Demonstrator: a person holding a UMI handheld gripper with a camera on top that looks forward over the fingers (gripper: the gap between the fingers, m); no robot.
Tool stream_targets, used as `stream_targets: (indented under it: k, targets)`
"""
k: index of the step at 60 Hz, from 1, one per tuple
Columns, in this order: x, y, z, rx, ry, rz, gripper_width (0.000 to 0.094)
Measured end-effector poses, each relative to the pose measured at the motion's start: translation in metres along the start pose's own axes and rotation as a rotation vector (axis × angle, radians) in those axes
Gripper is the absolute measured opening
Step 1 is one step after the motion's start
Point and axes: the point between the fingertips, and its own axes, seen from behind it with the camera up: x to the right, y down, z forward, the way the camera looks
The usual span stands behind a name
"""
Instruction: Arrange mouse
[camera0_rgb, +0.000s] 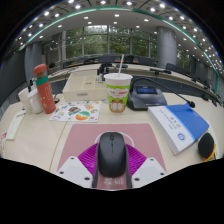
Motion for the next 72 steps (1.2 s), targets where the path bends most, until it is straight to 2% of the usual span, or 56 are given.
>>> stream_targets:
  k: [8, 13, 16, 31, 51, 61, 72]
  targets:
    - [0.0, 0.004, 0.006, -0.013, -0.022, 0.013, 0.0518]
    - [0.005, 0.004, -0.006, -0.024, -0.007, 0.018, 0.0788]
    - [0.004, -0.002, -0.02, -0.015, -0.007, 0.017, 0.0872]
    - [-0.011, -0.016, -0.157, 0.016, 0.005, 0.028, 0.0858]
    - [-0.032, 0.02, -0.368, 0.052, 0.081, 0.03, 0.0858]
    - [-0.043, 0.038, -0.436, 0.083, 0.095, 0.033, 0.0859]
    - [-0.054, 0.053, -0.48, 0.113, 0.101, 0.02, 0.0858]
